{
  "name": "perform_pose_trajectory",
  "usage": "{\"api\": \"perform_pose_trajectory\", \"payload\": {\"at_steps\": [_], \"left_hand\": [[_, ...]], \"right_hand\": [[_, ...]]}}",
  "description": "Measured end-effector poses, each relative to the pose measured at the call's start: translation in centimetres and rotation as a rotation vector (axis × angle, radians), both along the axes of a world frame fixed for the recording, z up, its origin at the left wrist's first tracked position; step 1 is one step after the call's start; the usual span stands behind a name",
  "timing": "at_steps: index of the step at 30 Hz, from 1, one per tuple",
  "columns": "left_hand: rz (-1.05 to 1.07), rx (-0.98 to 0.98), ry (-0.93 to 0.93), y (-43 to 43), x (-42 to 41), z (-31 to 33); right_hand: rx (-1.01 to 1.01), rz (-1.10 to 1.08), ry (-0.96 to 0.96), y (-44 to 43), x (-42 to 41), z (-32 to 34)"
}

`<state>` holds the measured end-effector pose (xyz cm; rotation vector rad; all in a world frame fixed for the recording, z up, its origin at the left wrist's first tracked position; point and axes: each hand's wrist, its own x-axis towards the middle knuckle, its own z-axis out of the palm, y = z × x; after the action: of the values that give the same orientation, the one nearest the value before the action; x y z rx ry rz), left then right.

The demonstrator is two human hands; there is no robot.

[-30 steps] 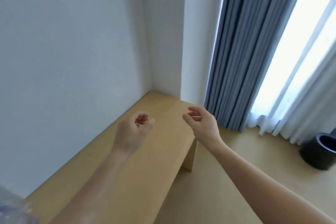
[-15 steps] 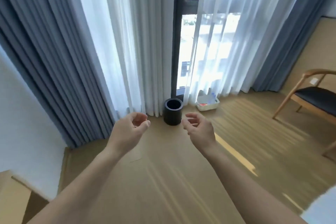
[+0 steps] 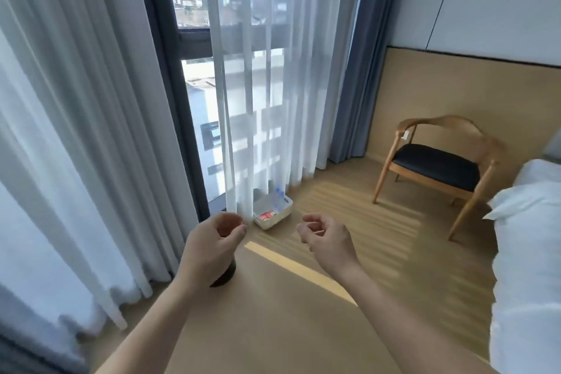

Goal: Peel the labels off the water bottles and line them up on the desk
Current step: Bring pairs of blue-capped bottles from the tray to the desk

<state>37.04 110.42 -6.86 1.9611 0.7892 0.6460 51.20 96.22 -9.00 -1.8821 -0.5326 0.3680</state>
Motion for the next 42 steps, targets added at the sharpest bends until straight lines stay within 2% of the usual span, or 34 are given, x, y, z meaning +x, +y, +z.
{"api": "perform_pose_trajectory", "payload": {"at_steps": [6,10,15,19,23,32,42], "left_hand": [[-0.129,-0.029,0.04,7.4,9.6,-0.5],[-0.166,0.021,0.082,11.7,15.8,-1.2],[-0.117,0.065,0.108,18.4,25.9,-1.3],[-0.039,0.044,0.103,23.6,34.3,0.0],[-0.022,0.034,0.173,27.3,41.1,-0.7],[-0.057,-0.074,0.334,35.5,56.5,-6.6],[-0.238,-0.172,0.619,48.5,77.7,-19.5]], "right_hand": [[-0.025,-0.119,0.03,6.4,7.8,-1.3],[-0.013,-0.139,0.051,10.7,14.4,-2.6],[0.026,-0.136,0.053,16.8,25.8,-3.9],[-0.008,-0.104,0.072,21.7,35.8,-3.7],[-0.042,-0.033,0.074,25.6,42.9,-3.4],[-0.163,-0.019,0.168,32.9,55.9,-6.5],[-0.353,-0.127,0.313,44.1,73.1,-15.3]]}}
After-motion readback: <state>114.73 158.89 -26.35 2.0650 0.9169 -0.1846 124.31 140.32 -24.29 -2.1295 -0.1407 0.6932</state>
